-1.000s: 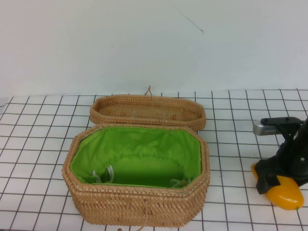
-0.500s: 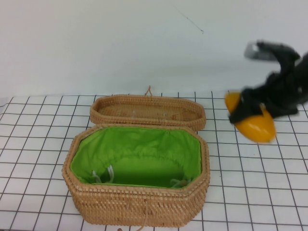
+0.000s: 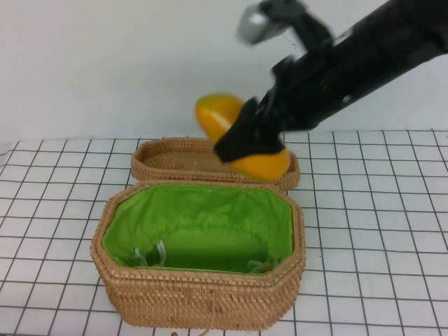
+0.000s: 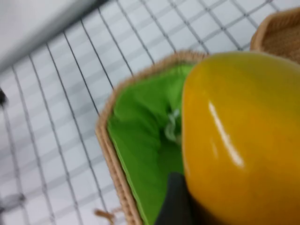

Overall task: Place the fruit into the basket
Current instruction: Place the mango on the basket

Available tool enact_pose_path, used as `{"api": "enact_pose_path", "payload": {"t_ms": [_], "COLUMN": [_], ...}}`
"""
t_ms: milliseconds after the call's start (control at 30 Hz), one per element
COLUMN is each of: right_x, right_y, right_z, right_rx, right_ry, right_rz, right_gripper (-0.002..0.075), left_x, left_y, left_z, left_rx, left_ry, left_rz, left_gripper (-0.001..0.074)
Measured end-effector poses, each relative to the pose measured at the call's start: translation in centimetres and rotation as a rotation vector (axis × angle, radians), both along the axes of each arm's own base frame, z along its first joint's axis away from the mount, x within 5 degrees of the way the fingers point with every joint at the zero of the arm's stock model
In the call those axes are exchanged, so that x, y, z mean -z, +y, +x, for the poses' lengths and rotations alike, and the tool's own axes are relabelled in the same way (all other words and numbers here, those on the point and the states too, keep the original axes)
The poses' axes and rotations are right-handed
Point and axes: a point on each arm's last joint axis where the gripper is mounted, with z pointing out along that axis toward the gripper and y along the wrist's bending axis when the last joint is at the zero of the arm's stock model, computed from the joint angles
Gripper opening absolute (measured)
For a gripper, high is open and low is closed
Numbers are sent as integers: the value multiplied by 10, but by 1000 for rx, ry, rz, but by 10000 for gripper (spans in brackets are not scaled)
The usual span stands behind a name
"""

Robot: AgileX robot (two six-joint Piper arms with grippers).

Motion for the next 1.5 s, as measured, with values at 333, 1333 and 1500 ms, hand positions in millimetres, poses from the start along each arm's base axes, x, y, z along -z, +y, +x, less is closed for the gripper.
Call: {"api": "enact_pose_path", "payload": {"t_ms": [333,1333,1500], "right_x": [46,82,54], "right_y": [47,63,58], "right_z": [-9,1,2], "right_rx": [-180,-197,-189], "right_ry": [-111,-20,-43], "right_rz": [-318,-373,-425], "right_gripper": [443,564,112], "left_x": [0,0,0], "left_y": [0,0,0], "left_z": [0,0,0], "left_rx": [0,0,0], "left_ry": [0,0,0], "left_rz": [0,0,0], "left_gripper": [1,1,1]}}
